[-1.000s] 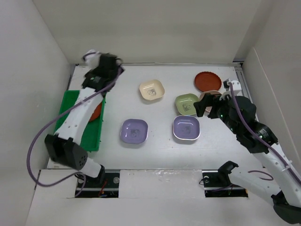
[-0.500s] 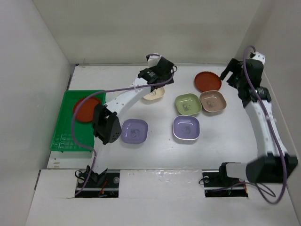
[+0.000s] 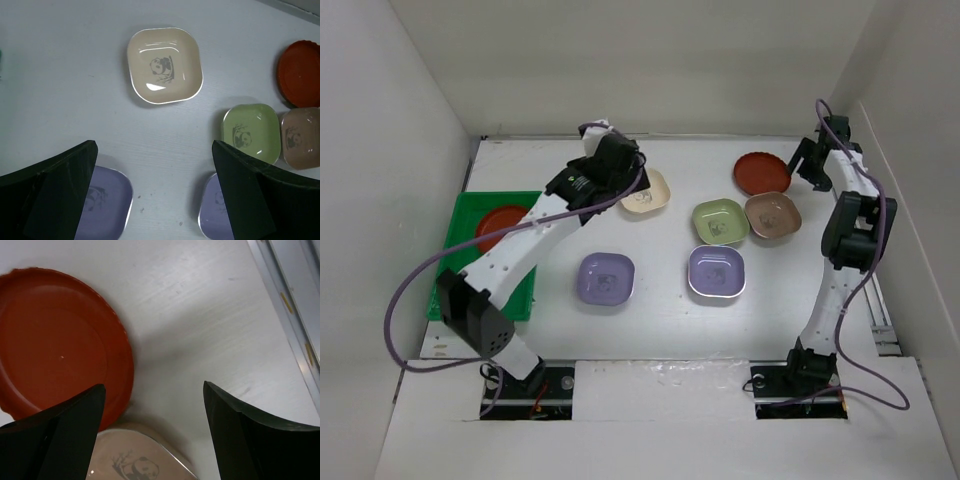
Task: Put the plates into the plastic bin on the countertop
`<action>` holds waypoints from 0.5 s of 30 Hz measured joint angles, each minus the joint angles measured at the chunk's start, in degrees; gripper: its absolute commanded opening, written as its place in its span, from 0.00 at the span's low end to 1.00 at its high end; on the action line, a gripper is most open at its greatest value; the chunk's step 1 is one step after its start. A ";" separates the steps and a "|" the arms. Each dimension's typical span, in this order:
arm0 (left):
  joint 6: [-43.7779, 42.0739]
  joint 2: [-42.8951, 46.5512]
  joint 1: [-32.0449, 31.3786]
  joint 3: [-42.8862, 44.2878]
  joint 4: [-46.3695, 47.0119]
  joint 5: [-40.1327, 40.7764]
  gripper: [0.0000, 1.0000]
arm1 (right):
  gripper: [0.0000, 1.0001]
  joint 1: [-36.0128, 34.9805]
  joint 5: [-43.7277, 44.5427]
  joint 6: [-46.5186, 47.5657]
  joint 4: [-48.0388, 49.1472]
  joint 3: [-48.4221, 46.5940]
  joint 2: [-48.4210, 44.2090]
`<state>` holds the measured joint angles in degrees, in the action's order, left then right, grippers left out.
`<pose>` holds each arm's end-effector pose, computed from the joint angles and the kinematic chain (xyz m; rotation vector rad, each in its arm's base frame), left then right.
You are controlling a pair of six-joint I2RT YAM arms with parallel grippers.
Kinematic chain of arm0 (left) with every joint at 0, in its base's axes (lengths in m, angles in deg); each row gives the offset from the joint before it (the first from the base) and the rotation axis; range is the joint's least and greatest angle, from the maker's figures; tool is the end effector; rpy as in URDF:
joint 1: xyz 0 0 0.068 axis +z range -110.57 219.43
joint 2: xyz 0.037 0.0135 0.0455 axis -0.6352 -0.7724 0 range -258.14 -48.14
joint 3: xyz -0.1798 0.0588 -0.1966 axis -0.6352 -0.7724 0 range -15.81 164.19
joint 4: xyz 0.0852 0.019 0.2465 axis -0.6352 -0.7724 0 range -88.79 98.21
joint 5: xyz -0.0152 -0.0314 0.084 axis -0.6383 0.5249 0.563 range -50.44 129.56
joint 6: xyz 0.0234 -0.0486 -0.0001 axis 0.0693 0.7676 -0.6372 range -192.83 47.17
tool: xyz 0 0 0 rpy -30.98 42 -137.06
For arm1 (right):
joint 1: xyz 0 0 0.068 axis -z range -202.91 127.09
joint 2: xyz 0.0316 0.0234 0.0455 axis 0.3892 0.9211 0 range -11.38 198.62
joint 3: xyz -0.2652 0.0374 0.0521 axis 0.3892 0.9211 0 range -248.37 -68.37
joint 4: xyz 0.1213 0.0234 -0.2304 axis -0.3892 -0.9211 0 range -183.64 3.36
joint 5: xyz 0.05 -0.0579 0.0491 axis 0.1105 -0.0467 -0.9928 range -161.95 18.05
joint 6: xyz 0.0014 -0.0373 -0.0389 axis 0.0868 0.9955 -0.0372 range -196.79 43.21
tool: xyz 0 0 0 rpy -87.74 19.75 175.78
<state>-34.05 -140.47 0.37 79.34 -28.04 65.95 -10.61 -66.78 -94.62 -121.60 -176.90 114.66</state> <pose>0.2903 -0.2152 0.3909 -0.2581 2.0876 -0.3248 0.4817 -0.1083 0.2237 0.6819 2.3872 -0.0712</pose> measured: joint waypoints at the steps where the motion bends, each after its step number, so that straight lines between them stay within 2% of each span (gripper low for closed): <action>1: -0.39 2.58 0.68 -2.71 0.46 -0.22 1.00 | 0.83 -0.20 -0.15 0.28 -0.98 -1.55 1.36; 5: -1.18 8.85 2.32 -9.55 0.85 -0.44 1.00 | 0.78 -1.49 -0.96 1.25 -4.48 -13.00 7.80; 8: -1.51 10.14 2.34 -11.47 0.90 -0.68 1.00 | 0.74 -2.36 -1.01 1.68 -6.25 -20.24 11.54; 15: -1.92 11.61 2.27 -13.49 1.03 -1.11 1.00 | 0.68 -3.10 -1.09 2.03 -10.54 -23.56 16.11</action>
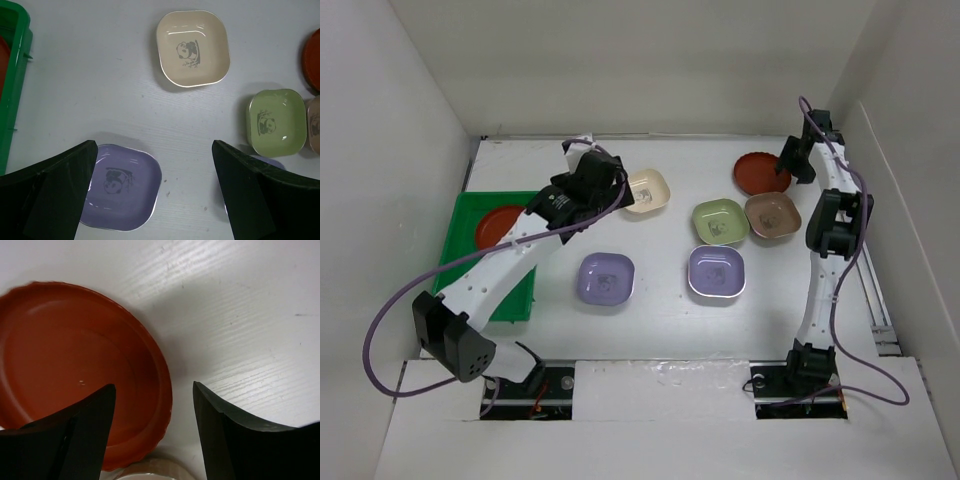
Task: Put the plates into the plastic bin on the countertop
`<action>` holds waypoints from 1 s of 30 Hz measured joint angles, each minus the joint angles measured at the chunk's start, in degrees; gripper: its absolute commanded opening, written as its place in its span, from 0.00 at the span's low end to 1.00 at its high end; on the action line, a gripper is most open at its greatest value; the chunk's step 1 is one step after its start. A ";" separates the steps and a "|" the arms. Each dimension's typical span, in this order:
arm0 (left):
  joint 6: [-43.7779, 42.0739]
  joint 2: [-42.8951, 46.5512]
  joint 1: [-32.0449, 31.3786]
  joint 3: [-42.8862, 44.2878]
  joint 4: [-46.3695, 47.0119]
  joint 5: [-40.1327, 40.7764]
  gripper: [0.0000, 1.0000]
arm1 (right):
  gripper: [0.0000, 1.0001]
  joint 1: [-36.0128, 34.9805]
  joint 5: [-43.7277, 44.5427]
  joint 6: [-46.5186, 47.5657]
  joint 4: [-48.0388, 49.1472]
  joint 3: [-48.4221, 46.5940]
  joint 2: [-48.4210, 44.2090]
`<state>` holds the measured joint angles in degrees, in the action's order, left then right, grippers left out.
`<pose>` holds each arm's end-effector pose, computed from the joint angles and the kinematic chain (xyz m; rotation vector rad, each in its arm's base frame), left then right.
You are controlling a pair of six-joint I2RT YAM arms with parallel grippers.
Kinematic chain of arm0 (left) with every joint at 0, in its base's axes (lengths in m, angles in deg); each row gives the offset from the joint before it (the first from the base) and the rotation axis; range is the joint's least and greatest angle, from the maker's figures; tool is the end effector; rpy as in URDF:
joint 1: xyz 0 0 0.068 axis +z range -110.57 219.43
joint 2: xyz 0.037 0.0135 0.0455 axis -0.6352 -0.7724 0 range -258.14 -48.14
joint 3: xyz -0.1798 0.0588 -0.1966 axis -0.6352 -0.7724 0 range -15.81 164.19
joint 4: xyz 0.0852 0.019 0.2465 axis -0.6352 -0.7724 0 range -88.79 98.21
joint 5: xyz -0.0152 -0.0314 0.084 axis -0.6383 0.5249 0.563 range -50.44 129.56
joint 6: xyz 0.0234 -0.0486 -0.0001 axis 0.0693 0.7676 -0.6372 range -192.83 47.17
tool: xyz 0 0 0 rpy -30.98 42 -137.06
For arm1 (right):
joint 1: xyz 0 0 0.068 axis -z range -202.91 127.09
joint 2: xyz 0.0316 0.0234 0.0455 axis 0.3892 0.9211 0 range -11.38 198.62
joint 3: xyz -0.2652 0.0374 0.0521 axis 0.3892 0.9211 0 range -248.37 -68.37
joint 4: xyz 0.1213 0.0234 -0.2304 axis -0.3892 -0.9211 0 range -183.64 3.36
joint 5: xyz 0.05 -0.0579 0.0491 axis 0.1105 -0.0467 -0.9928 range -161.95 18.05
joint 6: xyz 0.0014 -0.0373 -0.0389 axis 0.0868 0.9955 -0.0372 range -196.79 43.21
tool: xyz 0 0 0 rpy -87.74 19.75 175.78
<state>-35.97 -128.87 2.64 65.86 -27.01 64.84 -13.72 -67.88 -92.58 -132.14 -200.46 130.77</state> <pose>0.2569 -0.1731 0.3782 -0.2506 2.1037 -0.2888 0.5347 -0.0890 0.2015 0.5759 2.4712 -0.0447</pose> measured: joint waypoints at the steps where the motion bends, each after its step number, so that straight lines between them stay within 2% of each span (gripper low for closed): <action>1: -0.02 0.63 0.00 -0.37 0.00 -0.02 1.00 | 0.68 0.11 0.00 0.04 -0.46 0.00 0.50; 2: -0.02 1.31 0.00 -0.63 -0.07 -0.04 1.00 | 0.68 0.15 0.00 0.02 -1.14 0.00 1.01; 4: -0.09 2.38 0.00 -0.66 -0.07 -0.02 1.00 | 0.62 0.22 0.00 0.15 -2.08 0.00 1.92; 6: -0.31 3.37 0.00 -0.66 -0.07 -0.02 1.00 | 0.41 0.55 -0.02 0.57 -2.54 -0.07 2.36; 7: -0.42 3.72 0.00 -0.66 -0.07 -0.04 1.00 | 0.35 0.59 -0.02 0.68 -2.56 -0.11 2.36; 9: -0.46 4.22 0.00 -0.68 -0.04 -0.02 1.00 | 0.21 0.63 -0.28 0.76 -2.93 -0.11 2.38; 11: -0.48 4.39 0.02 -0.81 -0.02 0.02 1.00 | 0.15 0.72 -0.42 0.81 -3.26 -0.24 2.58; 13: -0.48 4.42 0.02 -1.18 0.04 0.02 1.00 | 0.02 0.90 -1.09 0.81 -3.91 -1.40 2.84; 20: -0.46 4.09 0.02 -2.16 0.52 0.00 1.00 | 0.00 0.96 -5.84 -0.96 -3.06 -3.54 3.78; 25: -0.39 0.66 0.02 -1.77 2.43 -0.13 1.00 | 0.00 0.66 -11.82 -7.45 5.86 6.27 0.31; 30: -0.90 -6.45 0.02 5.14 2.45 -0.24 1.00 | 0.00 -2.32 -12.46 -10.21 8.02 5.64 -1.95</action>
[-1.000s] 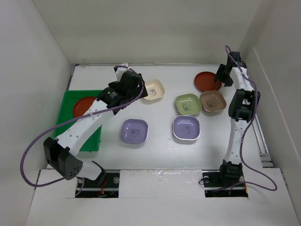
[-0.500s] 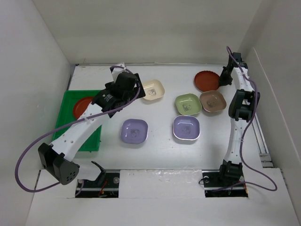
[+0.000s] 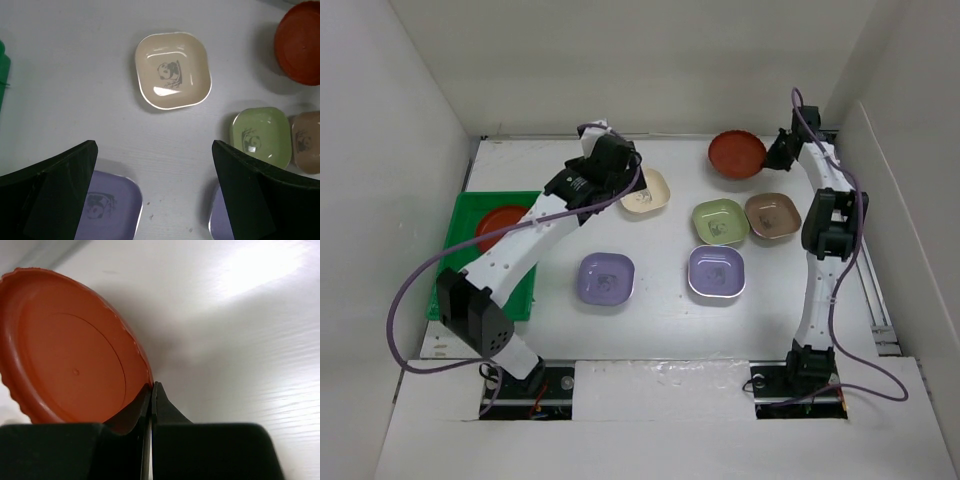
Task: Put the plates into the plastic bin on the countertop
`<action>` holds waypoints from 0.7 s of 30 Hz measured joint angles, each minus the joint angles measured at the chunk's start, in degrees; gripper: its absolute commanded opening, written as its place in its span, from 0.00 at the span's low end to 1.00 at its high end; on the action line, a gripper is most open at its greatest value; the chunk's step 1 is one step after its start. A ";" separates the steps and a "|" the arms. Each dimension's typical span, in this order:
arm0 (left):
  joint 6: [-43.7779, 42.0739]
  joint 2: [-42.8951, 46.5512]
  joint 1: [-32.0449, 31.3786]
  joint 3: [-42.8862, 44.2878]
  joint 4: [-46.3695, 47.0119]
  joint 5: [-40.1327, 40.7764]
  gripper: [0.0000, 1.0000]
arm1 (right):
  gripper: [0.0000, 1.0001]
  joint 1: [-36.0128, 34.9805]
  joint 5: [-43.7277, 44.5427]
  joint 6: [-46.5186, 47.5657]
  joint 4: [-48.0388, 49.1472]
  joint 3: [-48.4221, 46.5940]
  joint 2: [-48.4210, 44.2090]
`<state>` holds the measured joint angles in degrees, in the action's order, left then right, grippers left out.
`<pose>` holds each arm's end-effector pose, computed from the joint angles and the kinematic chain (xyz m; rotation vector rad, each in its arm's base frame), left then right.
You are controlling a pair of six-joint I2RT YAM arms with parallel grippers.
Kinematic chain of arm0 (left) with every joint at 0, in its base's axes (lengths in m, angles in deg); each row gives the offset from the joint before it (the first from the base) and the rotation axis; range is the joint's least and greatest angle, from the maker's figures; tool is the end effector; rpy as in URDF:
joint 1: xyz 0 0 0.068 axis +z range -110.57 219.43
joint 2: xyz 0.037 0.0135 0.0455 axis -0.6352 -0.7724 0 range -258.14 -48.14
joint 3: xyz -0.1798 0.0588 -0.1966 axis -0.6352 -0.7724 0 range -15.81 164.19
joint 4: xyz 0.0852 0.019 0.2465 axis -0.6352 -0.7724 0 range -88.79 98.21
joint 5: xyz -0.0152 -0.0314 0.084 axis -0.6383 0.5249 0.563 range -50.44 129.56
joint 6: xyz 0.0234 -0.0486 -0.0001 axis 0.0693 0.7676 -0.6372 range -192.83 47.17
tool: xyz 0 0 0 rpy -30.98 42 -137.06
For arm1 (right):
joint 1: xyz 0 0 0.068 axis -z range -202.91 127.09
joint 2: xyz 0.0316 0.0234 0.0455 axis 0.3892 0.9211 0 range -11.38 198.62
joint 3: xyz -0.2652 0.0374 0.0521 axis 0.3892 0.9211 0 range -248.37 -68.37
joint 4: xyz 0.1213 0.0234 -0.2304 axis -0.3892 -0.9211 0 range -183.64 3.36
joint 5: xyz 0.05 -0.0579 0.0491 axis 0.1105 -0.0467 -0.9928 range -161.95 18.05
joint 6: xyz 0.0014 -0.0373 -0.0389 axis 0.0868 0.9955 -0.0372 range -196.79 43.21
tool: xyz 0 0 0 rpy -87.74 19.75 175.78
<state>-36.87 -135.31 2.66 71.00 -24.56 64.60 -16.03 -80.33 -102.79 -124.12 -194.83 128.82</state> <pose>0.2826 -0.1923 0.3775 -0.2362 2.0894 -0.2969 0.5402 -0.0599 0.1975 0.6401 2.3954 0.3240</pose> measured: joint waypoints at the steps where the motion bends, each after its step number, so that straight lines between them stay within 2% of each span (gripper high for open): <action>1: -0.24 -1.33 0.04 2.14 -0.07 0.04 1.00 | 0.00 -1.09 0.04 -0.02 0.48 -0.28 -1.01; 9: -4.37 -12.72 0.70 22.64 1.42 0.31 1.00 | 0.00 -12.31 0.72 1.99 3.72 2.14 -13.88; 12: -5.64 -17.92 1.25 28.96 1.36 0.63 1.00 | 0.00 -16.41 0.83 2.99 8.20 12.20 -22.12; 15: -6.27 -21.59 1.79 31.04 0.28 1.16 1.00 | 0.00 -21.07 0.15 3.41 9.97 23.26 -30.60; 18: -6.34 -23.19 2.32 29.88 -1.01 1.16 0.92 | 0.00 -24.09 -0.57 4.00 11.13 29.05 -35.26; 21: -6.21 -23.23 2.67 26.69 -1.25 1.16 0.72 | 0.00 -26.21 -0.44 4.79 11.23 31.80 -38.38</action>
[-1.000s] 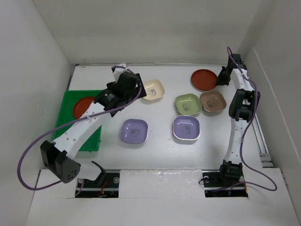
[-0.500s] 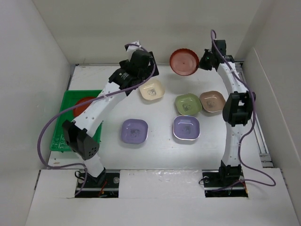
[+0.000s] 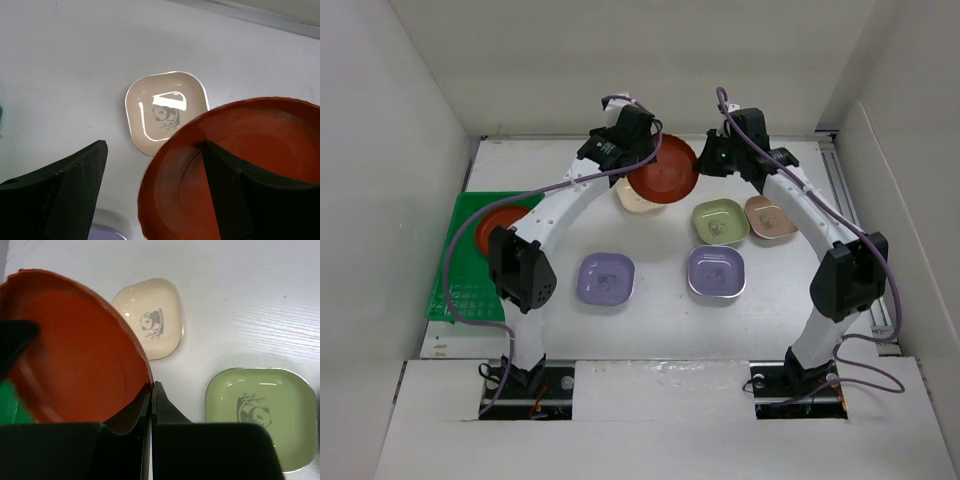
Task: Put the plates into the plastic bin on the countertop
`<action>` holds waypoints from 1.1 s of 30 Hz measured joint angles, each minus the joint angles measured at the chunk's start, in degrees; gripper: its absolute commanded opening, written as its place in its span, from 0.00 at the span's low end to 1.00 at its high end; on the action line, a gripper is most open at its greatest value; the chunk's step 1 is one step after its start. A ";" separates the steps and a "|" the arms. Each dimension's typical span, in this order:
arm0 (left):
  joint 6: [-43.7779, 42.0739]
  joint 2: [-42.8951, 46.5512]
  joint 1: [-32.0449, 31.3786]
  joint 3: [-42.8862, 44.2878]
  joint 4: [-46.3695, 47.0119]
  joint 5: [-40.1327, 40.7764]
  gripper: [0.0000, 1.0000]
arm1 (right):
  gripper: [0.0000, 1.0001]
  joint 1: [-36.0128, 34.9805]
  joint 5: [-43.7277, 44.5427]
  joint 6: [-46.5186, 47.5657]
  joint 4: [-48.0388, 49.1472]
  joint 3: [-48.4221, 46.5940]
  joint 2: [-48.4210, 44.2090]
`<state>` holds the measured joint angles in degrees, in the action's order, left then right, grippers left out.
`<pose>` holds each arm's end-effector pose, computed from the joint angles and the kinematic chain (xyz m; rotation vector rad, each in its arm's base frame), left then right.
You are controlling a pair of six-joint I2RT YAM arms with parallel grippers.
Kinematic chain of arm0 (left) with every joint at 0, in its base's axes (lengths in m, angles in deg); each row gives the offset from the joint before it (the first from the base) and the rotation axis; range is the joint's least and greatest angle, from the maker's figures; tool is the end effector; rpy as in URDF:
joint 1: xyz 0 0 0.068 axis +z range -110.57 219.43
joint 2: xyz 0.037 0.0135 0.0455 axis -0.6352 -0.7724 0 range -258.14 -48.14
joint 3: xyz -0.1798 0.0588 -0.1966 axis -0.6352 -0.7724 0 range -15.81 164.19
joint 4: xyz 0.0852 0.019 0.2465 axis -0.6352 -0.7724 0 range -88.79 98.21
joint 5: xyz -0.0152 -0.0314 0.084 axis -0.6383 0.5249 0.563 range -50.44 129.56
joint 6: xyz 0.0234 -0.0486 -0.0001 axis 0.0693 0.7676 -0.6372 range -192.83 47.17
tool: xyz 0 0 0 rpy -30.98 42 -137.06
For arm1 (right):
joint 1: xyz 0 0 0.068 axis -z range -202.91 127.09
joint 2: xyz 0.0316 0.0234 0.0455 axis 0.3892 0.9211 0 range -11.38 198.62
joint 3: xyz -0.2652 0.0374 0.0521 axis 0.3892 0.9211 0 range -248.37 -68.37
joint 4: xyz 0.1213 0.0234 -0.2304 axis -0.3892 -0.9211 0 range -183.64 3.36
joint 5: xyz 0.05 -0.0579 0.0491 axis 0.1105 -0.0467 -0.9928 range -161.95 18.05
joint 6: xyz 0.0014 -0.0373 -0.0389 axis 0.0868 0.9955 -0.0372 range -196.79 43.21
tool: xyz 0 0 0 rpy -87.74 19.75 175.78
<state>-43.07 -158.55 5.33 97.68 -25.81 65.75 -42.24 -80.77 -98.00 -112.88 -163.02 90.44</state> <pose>0.3769 -0.2362 0.3795 -0.1912 2.0479 -0.2083 0.3905 0.1428 0.3408 -0.0553 2.2018 0.5697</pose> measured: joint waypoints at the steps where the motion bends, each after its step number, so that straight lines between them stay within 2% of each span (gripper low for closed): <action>1: 0.26 0.02 0.09 -1.07 -0.02 -0.02 0.66 | 0.00 -0.68 0.17 0.15 0.07 0.57 -1.03; 2: 0.39 0.02 0.11 -2.10 0.00 -0.07 0.53 | 0.00 -1.25 0.55 0.35 0.11 0.94 -2.05; 5: 0.96 0.76 0.09 -5.97 0.57 -0.57 0.38 | 0.00 -2.32 1.79 1.09 0.07 0.96 -4.22; 7: 1.18 1.57 0.09 -8.04 0.61 -0.79 0.23 | 0.00 -2.43 2.38 1.60 0.00 0.96 -5.11; 8: 1.55 1.99 0.07 -8.70 0.83 -1.18 0.20 | 0.00 -2.47 2.34 1.68 0.02 0.96 -5.40; 10: 1.68 2.60 -0.20 -8.96 1.16 -1.33 0.18 | 0.00 -2.49 2.23 1.97 -0.11 0.96 -5.55; 15: 1.81 5.18 0.11 -10.32 1.11 -0.48 0.54 | 0.00 -2.32 0.55 1.99 -0.13 0.96 -5.60; 18: 2.05 6.95 0.42 -11.72 1.53 -0.33 0.55 | 0.00 -1.88 -1.53 1.99 -0.15 0.96 -5.60; 24: 2.21 10.32 0.33 -14.93 2.73 -1.31 0.22 | 0.00 0.09 -9.18 1.97 0.07 0.96 -5.60; 30: 2.16 13.44 0.11 -17.84 4.79 -2.93 0.09 | 0.00 2.27 -17.88 2.03 1.27 0.96 -5.60; 32: 2.21 14.80 0.04 -19.04 5.73 -3.91 0.00 | 0.00 3.23 -20.59 2.03 1.49 0.96 -5.57; 33: 2.16 15.39 0.02 -19.37 6.16 -4.50 0.00 | 0.00 3.63 -21.53 2.05 1.49 0.96 -5.53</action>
<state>-40.91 -143.16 5.35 78.32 -19.64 61.25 -38.61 -102.30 -95.95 -111.39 -162.06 84.91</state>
